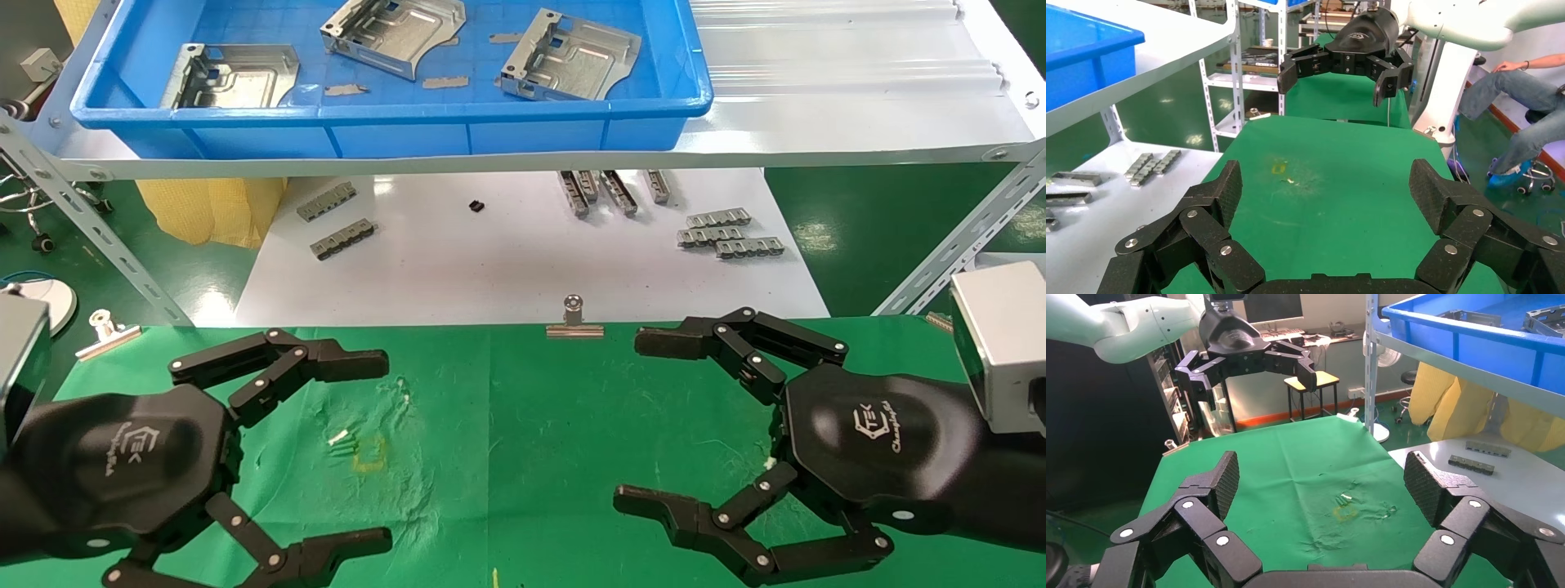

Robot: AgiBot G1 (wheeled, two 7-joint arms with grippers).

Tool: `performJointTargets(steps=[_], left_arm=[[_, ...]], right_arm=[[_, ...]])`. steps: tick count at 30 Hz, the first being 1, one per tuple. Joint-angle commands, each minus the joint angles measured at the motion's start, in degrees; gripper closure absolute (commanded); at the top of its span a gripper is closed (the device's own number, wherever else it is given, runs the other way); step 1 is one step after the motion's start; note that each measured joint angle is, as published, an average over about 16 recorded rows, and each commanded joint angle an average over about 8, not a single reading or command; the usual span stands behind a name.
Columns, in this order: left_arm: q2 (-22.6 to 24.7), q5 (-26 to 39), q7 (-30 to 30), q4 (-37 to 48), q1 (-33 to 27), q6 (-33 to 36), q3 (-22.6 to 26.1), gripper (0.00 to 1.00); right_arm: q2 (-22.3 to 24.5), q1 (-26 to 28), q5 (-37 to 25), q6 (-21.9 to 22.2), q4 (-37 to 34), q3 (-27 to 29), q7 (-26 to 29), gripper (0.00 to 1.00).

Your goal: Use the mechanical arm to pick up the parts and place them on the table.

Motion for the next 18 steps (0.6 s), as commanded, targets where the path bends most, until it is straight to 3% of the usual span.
performJointTargets(steps=[1,2,10,18], left_arm=[[0.0,0.0,0.0,0.0,0.0,0.0,0.0,0.0],[0.0,0.0,0.0,0.0,0.0,0.0,0.0,0.0],[0.0,0.0,0.0,0.0,0.0,0.0,0.0,0.0],[0.0,0.0,0.0,0.0,0.0,0.0,0.0,0.0]], right_arm=[[0.0,0.0,0.0,0.0,0.0,0.0,0.0,0.0],[0.0,0.0,0.0,0.0,0.0,0.0,0.0,0.01],[0.0,0.0,0.0,0.0,0.0,0.0,0.0,1.0],[0.0,0.0,0.0,0.0,0.0,0.0,0.0,1.0]])
